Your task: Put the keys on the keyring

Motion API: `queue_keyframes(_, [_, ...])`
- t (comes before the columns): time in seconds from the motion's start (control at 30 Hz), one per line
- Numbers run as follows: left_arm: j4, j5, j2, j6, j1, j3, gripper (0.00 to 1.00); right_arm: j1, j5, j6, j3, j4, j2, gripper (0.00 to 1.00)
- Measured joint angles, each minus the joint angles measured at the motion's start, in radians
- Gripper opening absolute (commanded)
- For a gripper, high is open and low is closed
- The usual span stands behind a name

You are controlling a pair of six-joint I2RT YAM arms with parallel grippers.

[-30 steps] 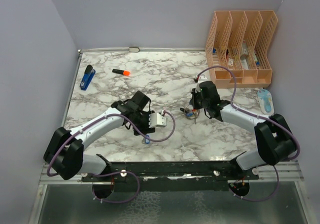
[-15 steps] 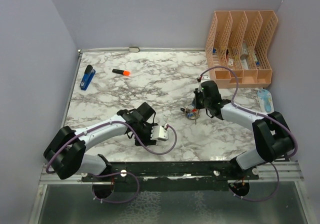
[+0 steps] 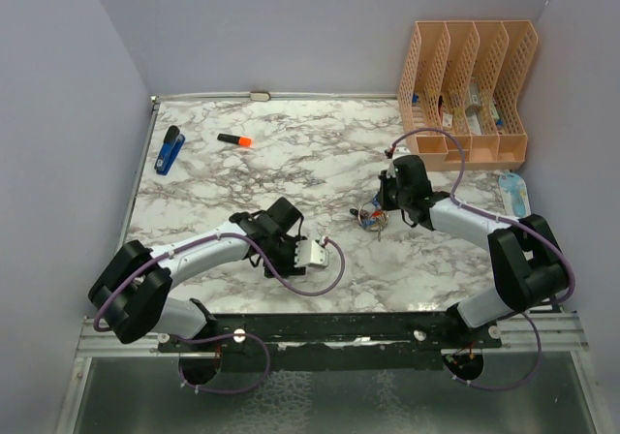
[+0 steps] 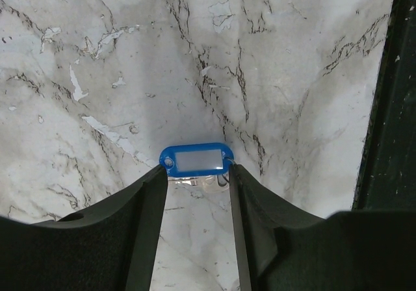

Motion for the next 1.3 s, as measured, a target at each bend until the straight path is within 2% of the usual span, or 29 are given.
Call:
queue_keyframes(0.3, [-0.012,0.000,-0.001,-0.026,-0.005,-0.018,0.40,-0.008,-0.008,0.000,0.000,0.000,0.002,0.01])
queue_keyframes(0.8, [0.031,-0.065,-0.001,-0.071,-0.029,-0.053,0.39,-0.021,-0.014,0.000,0.000,-0.002,0.010,0.01])
queue_keyframes(0.87, [0.040,-0.071,0.000,-0.075,-0.029,-0.053,0.32,-0.025,-0.016,-0.001,0.000,-0.003,0.010,0.01])
queue_keyframes(0.93, [0.048,-0.073,0.001,-0.081,-0.029,-0.053,0.15,-0.028,-0.018,-0.001,0.000,-0.005,0.010,0.01])
queue_keyframes(1.0, [0.053,-0.072,0.003,-0.086,-0.029,-0.053,0.05,-0.031,-0.021,-0.001,0.000,-0.007,0.010,0.01])
queue_keyframes(1.3, [0.060,-0.035,0.040,-0.127,-0.045,-0.016,0.00,-0.084,-0.077,-0.032,0.007,-0.018,0.012,0.01])
